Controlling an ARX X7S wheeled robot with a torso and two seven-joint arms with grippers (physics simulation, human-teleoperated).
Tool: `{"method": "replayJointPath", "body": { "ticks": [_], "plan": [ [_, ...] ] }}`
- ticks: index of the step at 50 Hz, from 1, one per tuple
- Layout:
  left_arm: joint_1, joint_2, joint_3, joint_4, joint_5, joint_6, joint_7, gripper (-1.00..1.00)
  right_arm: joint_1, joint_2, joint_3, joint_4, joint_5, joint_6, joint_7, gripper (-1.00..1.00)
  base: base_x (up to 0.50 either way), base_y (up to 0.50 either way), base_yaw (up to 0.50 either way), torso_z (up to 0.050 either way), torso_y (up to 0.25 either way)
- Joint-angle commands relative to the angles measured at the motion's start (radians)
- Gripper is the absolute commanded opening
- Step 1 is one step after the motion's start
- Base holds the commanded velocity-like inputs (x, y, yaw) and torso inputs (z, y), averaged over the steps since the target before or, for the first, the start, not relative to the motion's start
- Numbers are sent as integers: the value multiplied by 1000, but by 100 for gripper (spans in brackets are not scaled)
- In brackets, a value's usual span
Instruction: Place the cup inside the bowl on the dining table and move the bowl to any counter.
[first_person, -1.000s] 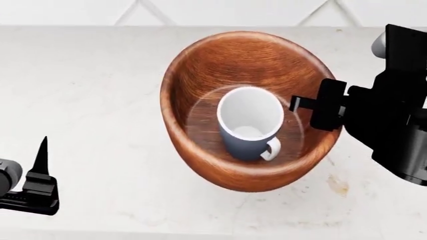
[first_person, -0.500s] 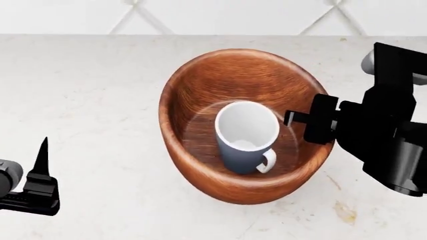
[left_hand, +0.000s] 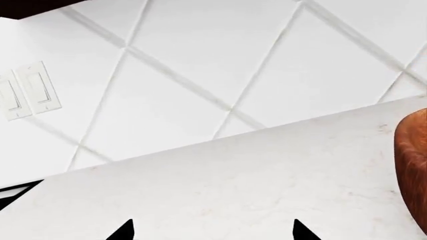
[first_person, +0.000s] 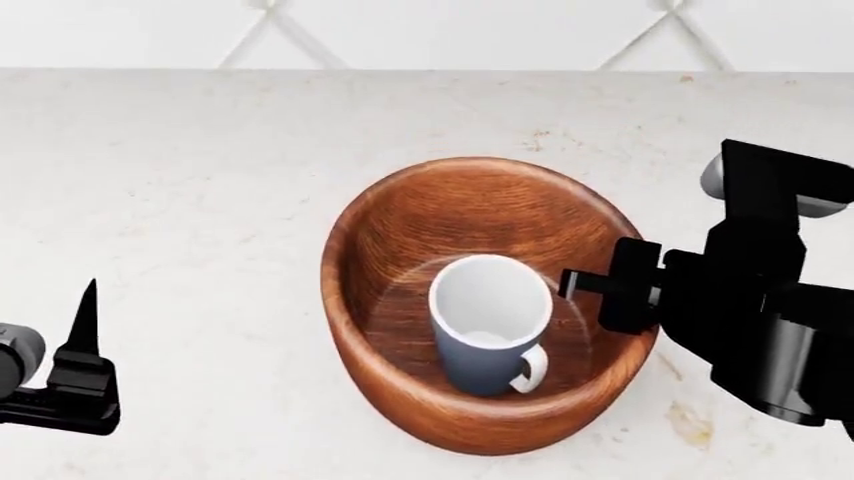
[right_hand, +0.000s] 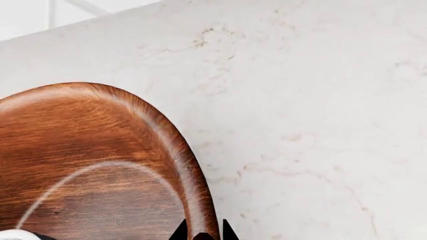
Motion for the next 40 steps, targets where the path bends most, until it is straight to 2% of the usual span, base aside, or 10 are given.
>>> {"method": "replayJointPath", "body": {
  "ticks": [1,9,14,21,22,40],
  "plan": [
    [5,8,-8,-18,3,48,3,100,-9,-14,-3,12,-17,-8,-28,-100,0,0,0,0,10],
    [5,9,0,-19,6,50,-1,100,-22,-29,-19,35,-36,-23,-49,-100,0,0,0,0,0],
    [30,-12,-35,0,-13,54,10,100,-23,-30,-20,36,-36,-25,-51,-100,0,0,0,0,0],
    [8,3,-3,-17,2,53,1,100,-18,-15,7,12,-14,-29,-23,-100,0,0,0,0,0],
    [7,3,-4,-17,0,52,1,100,-18,-15,10,13,-12,-30,-17,100,0,0,0,0,0],
    [1,0,0,-17,-5,50,0,100,12,-1,36,-30,-5,-46,19,100,0,0,0,0,0]
  ]
}}
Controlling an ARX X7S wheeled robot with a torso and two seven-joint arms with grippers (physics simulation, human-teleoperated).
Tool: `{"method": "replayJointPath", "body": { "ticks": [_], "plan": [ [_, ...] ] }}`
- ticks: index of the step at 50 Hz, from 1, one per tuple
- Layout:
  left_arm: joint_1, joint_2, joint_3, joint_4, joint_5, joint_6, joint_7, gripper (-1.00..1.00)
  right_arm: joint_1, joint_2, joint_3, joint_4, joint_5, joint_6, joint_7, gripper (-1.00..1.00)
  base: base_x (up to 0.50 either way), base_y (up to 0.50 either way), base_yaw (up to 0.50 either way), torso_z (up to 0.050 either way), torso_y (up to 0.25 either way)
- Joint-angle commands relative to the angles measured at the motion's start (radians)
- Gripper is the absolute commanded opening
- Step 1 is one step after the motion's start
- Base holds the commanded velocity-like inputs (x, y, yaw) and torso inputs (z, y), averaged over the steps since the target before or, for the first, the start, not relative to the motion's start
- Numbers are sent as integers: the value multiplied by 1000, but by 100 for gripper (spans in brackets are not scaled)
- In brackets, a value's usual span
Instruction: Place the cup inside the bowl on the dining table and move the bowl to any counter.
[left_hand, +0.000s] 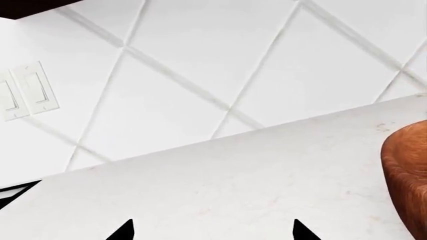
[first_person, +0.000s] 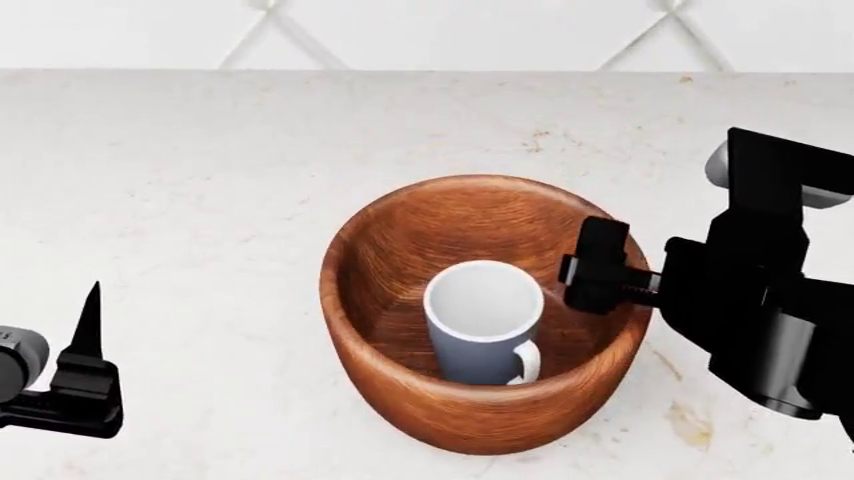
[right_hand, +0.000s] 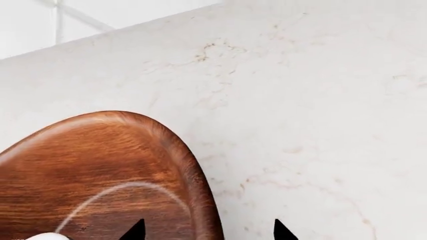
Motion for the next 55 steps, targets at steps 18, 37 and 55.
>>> {"method": "replayJointPath", "body": {
  "ticks": [18,37,55],
  "plan": [
    [-172,6,-45,-22,-99,-128,-1,100,-113,178,118,-465,-73,-213,65,100,0,0,0,0,0],
    [-520,25,-19,-133,-150,-302,8,100,89,185,98,-523,-75,-117,81,100,0,0,0,0,0],
    [-728,45,-3,-200,-192,-410,21,100,250,123,92,-456,-55,-61,114,100,0,0,0,0,0]
  ]
}}
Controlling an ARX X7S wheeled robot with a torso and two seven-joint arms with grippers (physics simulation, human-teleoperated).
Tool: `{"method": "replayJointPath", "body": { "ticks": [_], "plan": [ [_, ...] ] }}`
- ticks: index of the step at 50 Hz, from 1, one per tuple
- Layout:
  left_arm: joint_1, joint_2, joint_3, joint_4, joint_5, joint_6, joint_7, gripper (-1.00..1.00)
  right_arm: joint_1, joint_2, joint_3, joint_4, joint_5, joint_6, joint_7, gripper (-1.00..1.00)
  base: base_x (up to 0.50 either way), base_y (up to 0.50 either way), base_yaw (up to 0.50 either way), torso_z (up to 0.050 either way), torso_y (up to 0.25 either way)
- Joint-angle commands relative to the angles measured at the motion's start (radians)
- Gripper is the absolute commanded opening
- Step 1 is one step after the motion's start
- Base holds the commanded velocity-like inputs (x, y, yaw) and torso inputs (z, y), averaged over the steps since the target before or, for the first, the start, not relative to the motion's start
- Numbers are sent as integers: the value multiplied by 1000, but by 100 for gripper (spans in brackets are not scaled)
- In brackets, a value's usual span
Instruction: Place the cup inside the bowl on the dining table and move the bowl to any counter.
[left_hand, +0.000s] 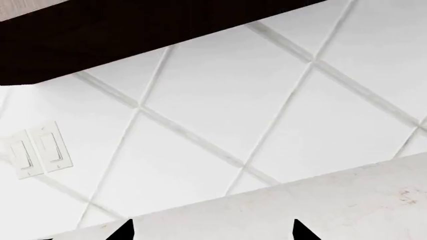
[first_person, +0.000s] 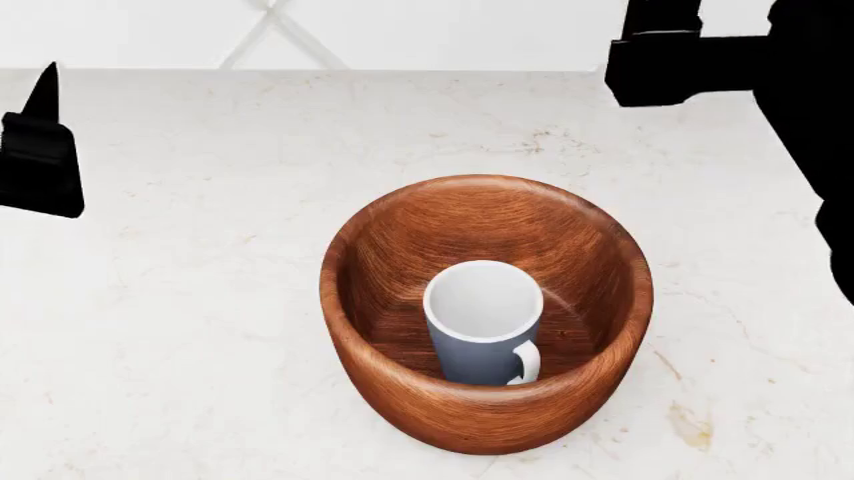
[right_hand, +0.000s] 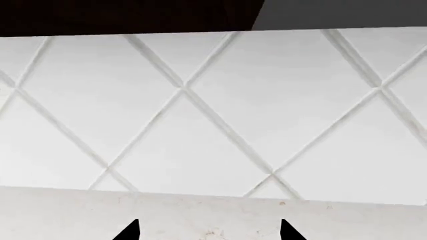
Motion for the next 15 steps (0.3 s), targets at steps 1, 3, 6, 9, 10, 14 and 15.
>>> {"method": "replayJointPath", "body": {
  "ticks": [1,3,6,9,10,14,15],
  "plan": [
    [-128,15,-14,-77,-26,-20,21,100,100,-38,-3,33,1,37,13,100,0,0,0,0,0],
    [-156,22,-10,-87,-29,-30,20,100,128,-45,-6,38,6,53,20,100,0,0,0,0,0],
    [-187,13,-20,-83,-44,-56,27,100,174,-58,-23,56,-9,72,18,100,0,0,0,0,0],
    [-203,22,-19,-80,-50,-69,19,100,198,-64,-33,75,-15,86,19,100,0,0,0,0,0],
    [-210,23,-2,-83,-45,-64,21,100,208,-64,-38,78,-24,89,20,100,0,0,0,0,0],
    [-210,23,29,-97,-37,-48,30,100,220,-71,-46,94,-38,87,10,100,0,0,0,0,0],
    [-229,10,37,-103,-39,-54,42,100,228,-73,-58,99,-47,93,3,100,0,0,0,0,0]
  ]
}}
